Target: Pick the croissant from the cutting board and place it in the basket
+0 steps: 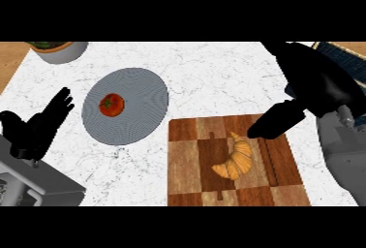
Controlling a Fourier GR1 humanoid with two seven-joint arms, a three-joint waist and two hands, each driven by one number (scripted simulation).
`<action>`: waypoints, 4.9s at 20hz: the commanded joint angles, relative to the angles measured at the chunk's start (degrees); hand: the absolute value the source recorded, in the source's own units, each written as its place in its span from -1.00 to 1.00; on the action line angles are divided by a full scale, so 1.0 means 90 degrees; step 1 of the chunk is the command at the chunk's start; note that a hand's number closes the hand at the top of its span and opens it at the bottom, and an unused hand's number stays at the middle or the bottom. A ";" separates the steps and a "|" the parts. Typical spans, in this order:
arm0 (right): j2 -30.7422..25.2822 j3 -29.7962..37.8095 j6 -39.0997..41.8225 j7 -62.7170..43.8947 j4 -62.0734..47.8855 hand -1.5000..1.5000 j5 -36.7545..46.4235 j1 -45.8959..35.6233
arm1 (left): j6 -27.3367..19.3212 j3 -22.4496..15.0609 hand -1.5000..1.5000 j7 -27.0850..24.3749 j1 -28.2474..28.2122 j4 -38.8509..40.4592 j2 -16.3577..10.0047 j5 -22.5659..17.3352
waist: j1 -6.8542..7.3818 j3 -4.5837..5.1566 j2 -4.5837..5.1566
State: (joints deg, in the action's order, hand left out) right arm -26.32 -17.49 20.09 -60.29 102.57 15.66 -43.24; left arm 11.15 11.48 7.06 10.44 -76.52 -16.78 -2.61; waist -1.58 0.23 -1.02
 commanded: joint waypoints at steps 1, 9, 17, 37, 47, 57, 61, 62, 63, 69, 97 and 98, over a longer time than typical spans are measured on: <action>-0.0181 0.0393 0.1179 -0.1533 0.0474 -1.00 -0.1216 -0.0255 | -0.0605 0.0147 0.00 0.0378 0.0040 -0.0071 0.0209 0.0090 | -0.0027 -0.0012 -0.0005; -0.0956 0.1088 0.0412 -0.1357 0.2165 -1.00 -0.2279 0.1341 | -0.0504 0.0346 0.00 0.0825 0.0222 -0.0498 0.0751 0.0445 | -0.0035 -0.0031 0.0047; -0.0617 0.0853 -0.0262 -0.0567 0.3264 -1.00 -0.0999 0.2910 | -0.0137 0.0636 0.00 0.1102 0.0328 -0.0756 0.0840 0.0592 | 0.0122 -0.0030 0.0097; 0.1179 -0.0297 -0.1946 0.2843 0.0005 -1.00 0.1969 0.4064 | 0.0047 0.0831 0.00 0.0648 0.0258 -0.0488 0.1002 0.0774 | 0.0205 -0.0028 0.0121; 0.1238 -0.0235 -0.1583 0.3016 -0.0261 -1.00 0.2197 0.4228 | 0.0128 0.0865 0.00 0.0884 0.0203 -0.0737 0.0919 0.0756 | 0.0178 -0.0027 0.0105; 0.1333 -0.0151 -0.1678 0.4043 -0.0230 -1.00 0.2064 0.4829 | 0.0001 0.0837 0.00 0.0768 0.0412 -0.0591 0.0944 0.0874 | 0.0157 -0.0027 0.0110; 0.1590 0.0009 -0.1624 0.4131 -0.0766 -1.00 0.2028 0.4267 | -0.0078 0.0714 0.00 0.0889 0.0341 -0.0695 0.1109 0.0942 | 0.0194 -0.0028 0.0114; 0.1681 -0.0283 -0.1486 0.3725 -0.0353 -1.00 0.2241 0.4337 | 0.0172 0.0928 0.00 0.0975 0.0318 -0.0718 0.0868 0.0678 | 0.0189 -0.0026 0.0108; 0.1671 -0.0195 -0.1485 0.3768 -0.0407 -1.00 0.2259 0.4359 | 0.0275 0.0859 0.00 0.0927 0.0102 -0.0782 0.0906 0.0663 | 0.0189 -0.0026 0.0108; 0.1707 -0.0507 -0.1676 0.3565 -0.0228 -1.00 0.2878 0.4892 | 0.0069 0.0895 0.00 0.0739 0.0212 -0.0661 0.0950 0.0876 | 0.0162 -0.0026 0.0105; 0.2916 -0.1406 -0.2522 0.0563 -0.2788 1.00 0.3374 0.1688 | 0.0125 0.0912 0.00 0.0585 0.0306 -0.0497 0.1261 0.1109 | 0.0310 -0.0027 0.0124; 0.2918 -0.1308 -0.2693 0.0586 -0.3149 1.00 0.3076 0.1272 | 0.0220 0.0995 0.00 0.0731 0.0431 -0.0532 0.1141 0.1007 | 0.0345 -0.0028 0.0133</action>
State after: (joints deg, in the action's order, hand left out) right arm -0.92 -27.36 -0.52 -49.02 79.31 47.27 -24.29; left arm 18.12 20.31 10.02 14.10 -80.39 -6.43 3.92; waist 1.15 0.13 0.09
